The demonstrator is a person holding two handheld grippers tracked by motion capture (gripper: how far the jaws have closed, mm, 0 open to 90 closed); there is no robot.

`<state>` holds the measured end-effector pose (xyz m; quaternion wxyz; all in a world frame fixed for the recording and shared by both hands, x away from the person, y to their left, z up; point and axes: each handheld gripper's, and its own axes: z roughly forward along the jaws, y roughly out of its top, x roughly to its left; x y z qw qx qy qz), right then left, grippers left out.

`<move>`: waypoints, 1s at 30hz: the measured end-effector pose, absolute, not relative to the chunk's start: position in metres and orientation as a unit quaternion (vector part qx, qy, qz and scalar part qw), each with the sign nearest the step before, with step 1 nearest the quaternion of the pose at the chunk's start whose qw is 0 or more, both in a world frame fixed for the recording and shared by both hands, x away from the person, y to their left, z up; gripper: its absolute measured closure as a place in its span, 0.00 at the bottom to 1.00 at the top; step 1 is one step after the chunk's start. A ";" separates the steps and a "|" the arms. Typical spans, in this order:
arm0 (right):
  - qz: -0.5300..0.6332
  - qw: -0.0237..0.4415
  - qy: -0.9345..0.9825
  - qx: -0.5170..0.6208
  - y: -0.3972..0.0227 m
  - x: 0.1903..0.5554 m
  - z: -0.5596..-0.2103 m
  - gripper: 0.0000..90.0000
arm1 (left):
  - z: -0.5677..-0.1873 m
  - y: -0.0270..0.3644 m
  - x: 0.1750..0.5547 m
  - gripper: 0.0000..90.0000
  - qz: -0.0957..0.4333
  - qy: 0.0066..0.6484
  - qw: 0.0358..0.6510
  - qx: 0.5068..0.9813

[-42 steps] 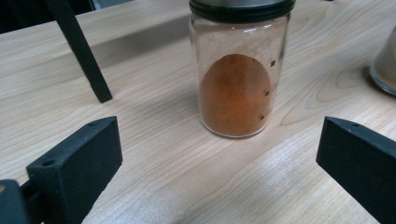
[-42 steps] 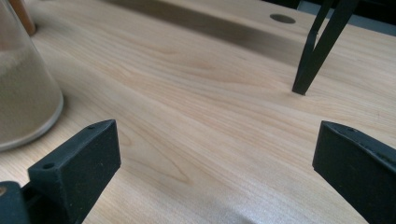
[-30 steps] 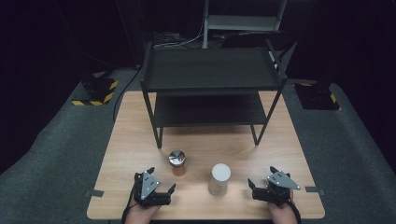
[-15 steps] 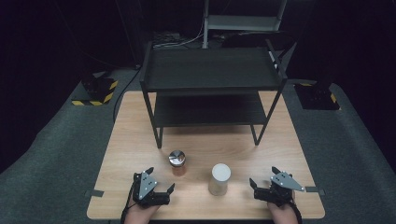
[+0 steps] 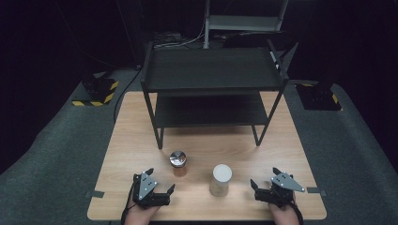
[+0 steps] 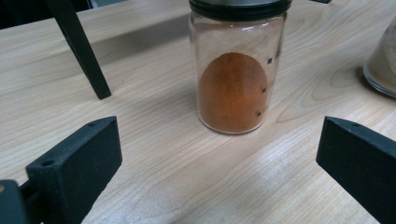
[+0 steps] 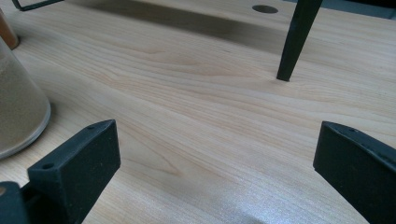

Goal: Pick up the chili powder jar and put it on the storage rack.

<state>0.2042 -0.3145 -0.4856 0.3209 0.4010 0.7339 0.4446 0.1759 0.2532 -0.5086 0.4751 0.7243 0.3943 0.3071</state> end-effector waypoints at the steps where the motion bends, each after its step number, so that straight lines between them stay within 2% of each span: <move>1: 0.445 0.321 0.734 0.401 -0.315 0.204 -0.486 0.00 | -0.509 0.253 0.176 0.00 0.307 0.394 0.475 0.724; 15: 0.446 0.322 0.734 0.399 -0.315 0.204 -0.486 0.00 | -0.505 0.256 0.172 0.00 0.297 0.398 0.503 0.707; 30: 0.449 0.318 0.735 0.396 -0.317 0.204 -0.486 0.00 | -0.493 0.248 0.169 0.00 0.312 0.377 0.514 0.705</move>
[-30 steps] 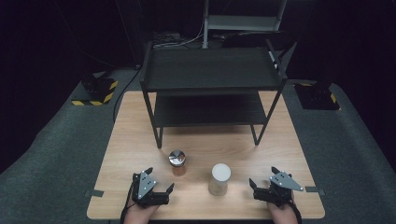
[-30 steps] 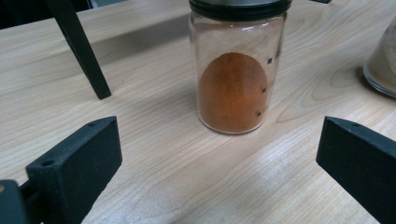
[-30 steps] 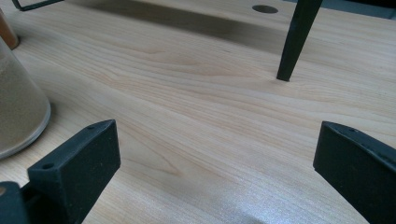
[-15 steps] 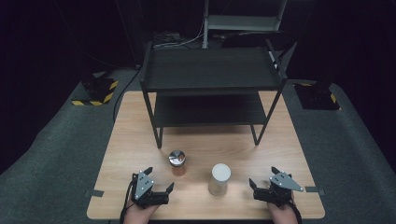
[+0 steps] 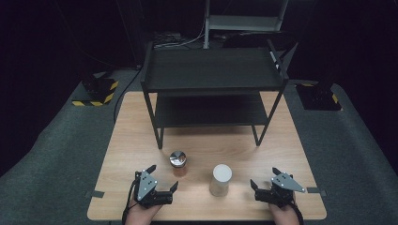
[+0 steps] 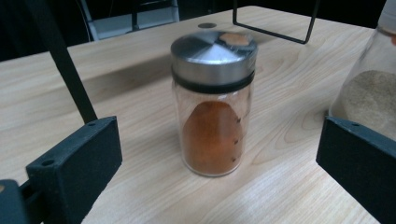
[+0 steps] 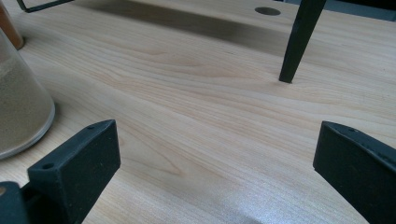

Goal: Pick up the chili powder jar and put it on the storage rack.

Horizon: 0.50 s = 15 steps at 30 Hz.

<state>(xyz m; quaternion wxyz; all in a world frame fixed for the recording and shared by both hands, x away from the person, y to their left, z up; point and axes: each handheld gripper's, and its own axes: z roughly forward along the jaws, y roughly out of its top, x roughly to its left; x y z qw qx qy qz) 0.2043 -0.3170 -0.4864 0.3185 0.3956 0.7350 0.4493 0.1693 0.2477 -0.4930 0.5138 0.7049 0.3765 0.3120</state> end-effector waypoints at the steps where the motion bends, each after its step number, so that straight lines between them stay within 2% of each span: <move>1: 0.449 0.318 0.735 0.395 -0.317 0.204 -0.486 0.00 | -0.490 0.247 0.170 0.00 0.313 0.374 0.516 0.705; 15: 0.449 0.318 0.738 0.392 -0.317 0.205 -0.486 0.00 | -0.486 0.237 0.179 0.01 0.309 0.376 0.529 0.695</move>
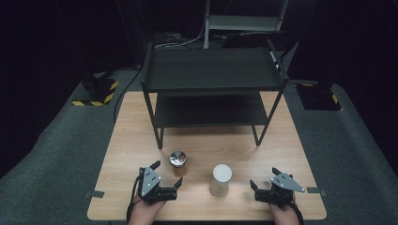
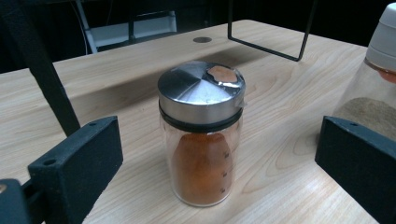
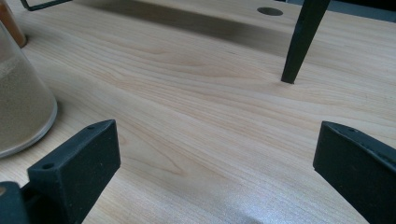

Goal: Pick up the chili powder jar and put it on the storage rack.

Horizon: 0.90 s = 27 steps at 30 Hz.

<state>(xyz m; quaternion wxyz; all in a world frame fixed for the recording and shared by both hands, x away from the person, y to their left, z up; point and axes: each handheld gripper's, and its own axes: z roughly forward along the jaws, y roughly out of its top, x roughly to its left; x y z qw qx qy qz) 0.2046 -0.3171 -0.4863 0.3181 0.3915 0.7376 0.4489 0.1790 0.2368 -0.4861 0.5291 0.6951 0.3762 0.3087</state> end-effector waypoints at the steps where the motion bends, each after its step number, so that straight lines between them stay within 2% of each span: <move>1: 0.449 0.318 0.738 0.391 -0.317 0.205 -0.486 0.00 | -0.486 0.235 0.181 0.01 0.310 0.377 0.527 0.696; 12: 0.451 0.318 0.735 0.393 -0.318 0.204 -0.487 0.00 | -0.484 0.228 0.193 0.02 0.312 0.373 0.529 0.695; 27: 0.454 0.317 0.734 0.393 -0.319 0.204 -0.487 0.00 | -0.485 0.223 0.214 0.13 0.297 0.377 0.532 0.698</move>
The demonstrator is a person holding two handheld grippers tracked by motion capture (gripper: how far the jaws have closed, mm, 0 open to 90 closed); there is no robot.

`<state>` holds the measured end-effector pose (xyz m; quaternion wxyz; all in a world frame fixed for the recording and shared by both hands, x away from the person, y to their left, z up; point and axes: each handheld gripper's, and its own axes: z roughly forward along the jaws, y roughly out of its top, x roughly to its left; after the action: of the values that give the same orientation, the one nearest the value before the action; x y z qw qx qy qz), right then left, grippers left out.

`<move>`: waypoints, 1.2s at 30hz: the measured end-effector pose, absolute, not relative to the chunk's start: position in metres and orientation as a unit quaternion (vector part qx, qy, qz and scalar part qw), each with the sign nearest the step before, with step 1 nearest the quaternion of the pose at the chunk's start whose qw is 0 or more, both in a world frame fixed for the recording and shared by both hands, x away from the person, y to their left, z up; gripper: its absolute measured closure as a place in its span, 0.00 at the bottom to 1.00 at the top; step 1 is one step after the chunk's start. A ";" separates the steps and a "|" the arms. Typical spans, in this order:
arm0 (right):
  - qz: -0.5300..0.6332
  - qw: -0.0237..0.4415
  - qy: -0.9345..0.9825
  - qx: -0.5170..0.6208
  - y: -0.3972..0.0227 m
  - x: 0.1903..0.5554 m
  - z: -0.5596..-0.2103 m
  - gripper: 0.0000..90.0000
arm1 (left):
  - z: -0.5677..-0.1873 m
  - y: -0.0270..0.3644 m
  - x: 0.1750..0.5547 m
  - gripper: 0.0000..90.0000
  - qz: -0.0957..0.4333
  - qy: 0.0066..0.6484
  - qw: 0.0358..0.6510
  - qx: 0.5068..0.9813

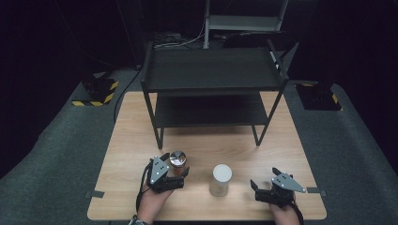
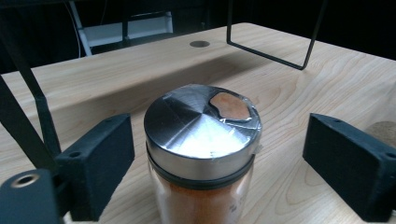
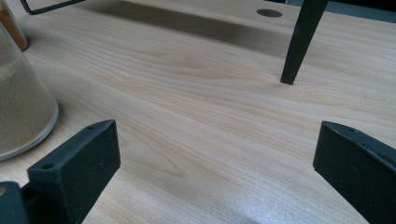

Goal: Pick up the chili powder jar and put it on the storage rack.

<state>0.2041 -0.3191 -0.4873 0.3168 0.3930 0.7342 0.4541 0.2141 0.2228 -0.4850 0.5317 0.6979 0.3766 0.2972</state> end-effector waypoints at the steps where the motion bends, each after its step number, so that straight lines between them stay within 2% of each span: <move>1: 0.454 0.317 0.734 0.393 -0.319 0.204 -0.487 0.00 | -0.485 0.222 0.215 0.13 0.297 0.377 0.531 0.699; 6: 0.454 0.316 0.734 0.393 -0.319 0.204 -0.487 0.00 | -0.487 0.223 0.218 0.21 0.303 0.363 0.529 0.704; 19: 0.455 0.316 0.734 0.394 -0.320 0.204 -0.487 0.00 | -0.490 0.228 0.226 0.34 0.295 0.367 0.540 0.698; 36: 0.456 0.318 0.731 0.396 -0.320 0.204 -0.488 0.00 | -0.495 0.233 0.228 0.39 0.285 0.375 0.552 0.688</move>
<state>0.2037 -0.3195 -0.4878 0.3176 0.3957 0.7313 0.4557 0.2276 0.2327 -0.4948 0.5523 0.6876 0.3752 0.2853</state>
